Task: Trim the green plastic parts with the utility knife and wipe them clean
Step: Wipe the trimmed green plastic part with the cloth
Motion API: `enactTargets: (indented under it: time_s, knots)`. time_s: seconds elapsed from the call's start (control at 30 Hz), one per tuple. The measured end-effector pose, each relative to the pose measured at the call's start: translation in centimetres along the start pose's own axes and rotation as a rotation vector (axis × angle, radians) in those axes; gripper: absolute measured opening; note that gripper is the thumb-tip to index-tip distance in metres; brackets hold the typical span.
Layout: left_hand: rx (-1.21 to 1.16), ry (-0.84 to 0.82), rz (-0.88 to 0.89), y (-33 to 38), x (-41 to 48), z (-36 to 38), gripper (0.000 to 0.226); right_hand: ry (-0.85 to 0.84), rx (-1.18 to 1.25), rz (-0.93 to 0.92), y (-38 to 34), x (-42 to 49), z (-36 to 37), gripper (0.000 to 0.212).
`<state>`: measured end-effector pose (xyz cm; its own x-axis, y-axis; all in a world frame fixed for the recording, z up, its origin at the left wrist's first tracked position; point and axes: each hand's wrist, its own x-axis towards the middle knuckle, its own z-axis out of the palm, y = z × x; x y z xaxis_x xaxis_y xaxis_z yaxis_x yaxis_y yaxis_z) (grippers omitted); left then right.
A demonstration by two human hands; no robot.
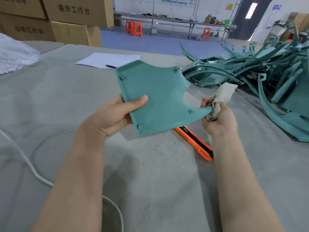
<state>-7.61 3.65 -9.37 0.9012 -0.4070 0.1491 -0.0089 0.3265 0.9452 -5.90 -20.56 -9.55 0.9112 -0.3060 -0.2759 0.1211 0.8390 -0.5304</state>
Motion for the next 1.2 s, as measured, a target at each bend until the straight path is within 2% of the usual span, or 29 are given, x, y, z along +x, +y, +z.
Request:
enactTargets:
  time_s: [0.13,0.23,0.33,0.43,0.53,0.6,0.7,0.77,0.83,0.9,0.97,1.07,1.17,1.2]
  knots:
    - [-0.102,0.216,0.019,-0.5,1.3,0.4,0.035,-0.013,0.117,-0.023,0.5,0.5,-0.1,0.024]
    - [-0.041,0.37,0.069,-1.1,1.9,0.3,0.022,-0.04,0.129,-0.051,0.9,0.3,-0.2,0.031]
    - [0.051,0.452,0.073,-1.9,2.4,0.2,0.02,-0.071,0.125,-0.066,0.8,0.0,-0.5,0.034]
    - [0.224,0.643,0.055,-2.6,3.0,0.6,0.035,-0.069,0.173,-0.062,0.7,-0.1,-0.6,0.033]
    - [0.487,0.85,0.238,-3.3,3.1,1.8,0.057,-0.008,0.11,-0.062,1.4,-0.1,0.0,0.027]
    - [0.682,0.779,0.348,-3.7,2.9,2.5,0.089,0.037,0.08,-0.072,1.6,-0.1,0.5,0.017]
    - [0.972,0.512,0.251,-4.2,2.5,2.7,0.112,0.057,0.072,-0.135,1.1,-0.3,0.7,0.013]
    - [1.194,0.441,0.125,-4.5,2.5,2.8,0.11,0.043,0.05,-0.184,0.7,-0.5,0.8,0.014]
    - [1.29,0.538,0.136,-4.5,2.6,2.9,0.092,-0.009,0.05,-0.214,0.5,-1.1,1.2,0.016]
    - [1.254,0.667,0.216,-4.0,2.8,2.6,0.068,-0.108,0.073,-0.216,0.5,-1.8,1.8,0.015]
    - [1.189,0.743,0.252,-3.6,2.9,2.5,0.053,-0.194,0.08,-0.24,0.6,-2.3,2.2,0.02]
    - [1.07,0.802,0.306,-3.3,2.7,3.1,0.024,-0.126,-0.208,-0.428,1.0,-2.6,2.4,0.028]
    - [0.526,0.743,0.226,-2.3,2.8,3.8,0.027,-0.04,-0.492,-0.512,1.6,-2.9,2.8,0.013]
    - [0.339,0.673,0.18,-2.1,2.8,3.9,0.022,-0.042,-0.556,-0.522,1.8,-3.1,3.0,0.022]
